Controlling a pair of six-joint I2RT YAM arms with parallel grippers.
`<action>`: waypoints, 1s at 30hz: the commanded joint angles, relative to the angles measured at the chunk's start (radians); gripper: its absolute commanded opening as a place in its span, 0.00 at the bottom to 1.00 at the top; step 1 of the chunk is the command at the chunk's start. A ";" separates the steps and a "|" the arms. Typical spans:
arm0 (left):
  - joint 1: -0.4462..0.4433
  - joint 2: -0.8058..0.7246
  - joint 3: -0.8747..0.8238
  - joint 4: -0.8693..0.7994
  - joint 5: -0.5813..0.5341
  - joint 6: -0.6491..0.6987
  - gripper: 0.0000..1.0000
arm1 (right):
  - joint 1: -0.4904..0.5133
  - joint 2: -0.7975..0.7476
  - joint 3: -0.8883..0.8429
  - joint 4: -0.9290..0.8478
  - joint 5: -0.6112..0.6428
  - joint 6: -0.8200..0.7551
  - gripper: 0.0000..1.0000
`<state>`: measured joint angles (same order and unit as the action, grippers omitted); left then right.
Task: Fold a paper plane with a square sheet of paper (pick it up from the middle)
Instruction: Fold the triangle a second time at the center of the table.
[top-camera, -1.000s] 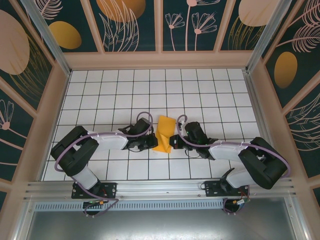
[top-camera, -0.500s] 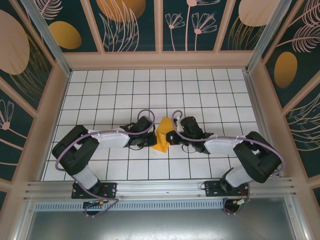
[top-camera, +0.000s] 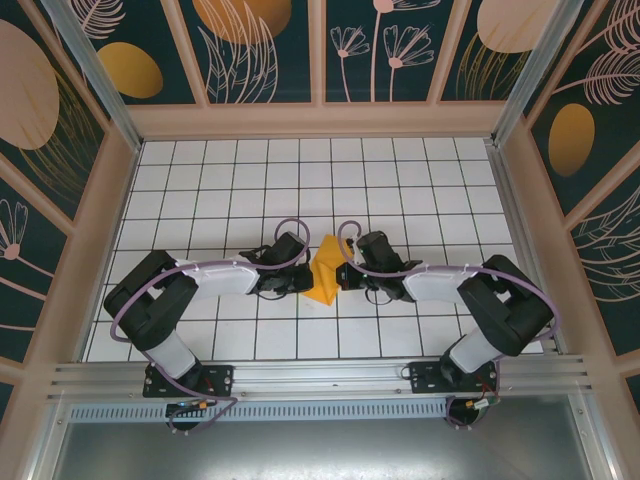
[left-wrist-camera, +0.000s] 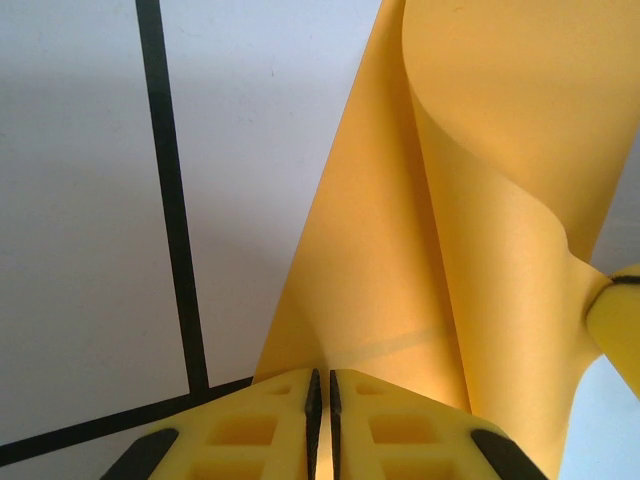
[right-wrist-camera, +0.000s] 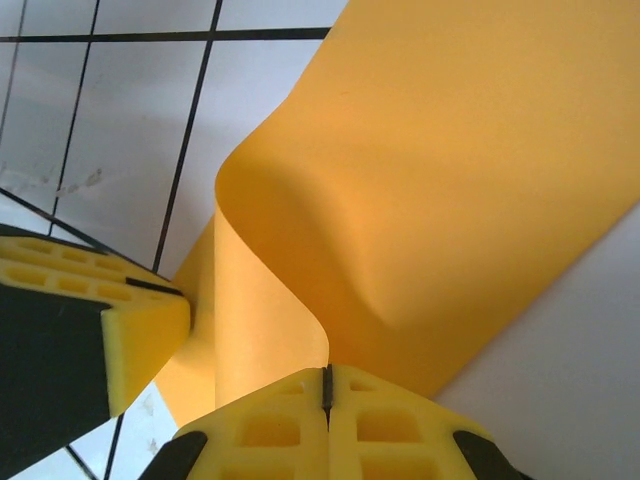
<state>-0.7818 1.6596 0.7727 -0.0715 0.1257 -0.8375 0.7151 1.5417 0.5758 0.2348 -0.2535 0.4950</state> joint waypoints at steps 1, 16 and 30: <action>0.001 0.001 0.001 -0.051 -0.023 0.023 0.15 | -0.005 0.019 0.035 -0.029 0.037 -0.037 0.00; 0.001 -0.002 -0.004 -0.048 -0.017 0.023 0.15 | -0.004 0.043 0.050 -0.043 0.057 -0.047 0.00; 0.001 -0.001 -0.006 -0.049 -0.018 0.023 0.15 | -0.003 0.064 0.068 -0.057 0.064 -0.057 0.00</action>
<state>-0.7818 1.6596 0.7727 -0.0715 0.1261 -0.8337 0.7151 1.5932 0.6201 0.2001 -0.2089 0.4503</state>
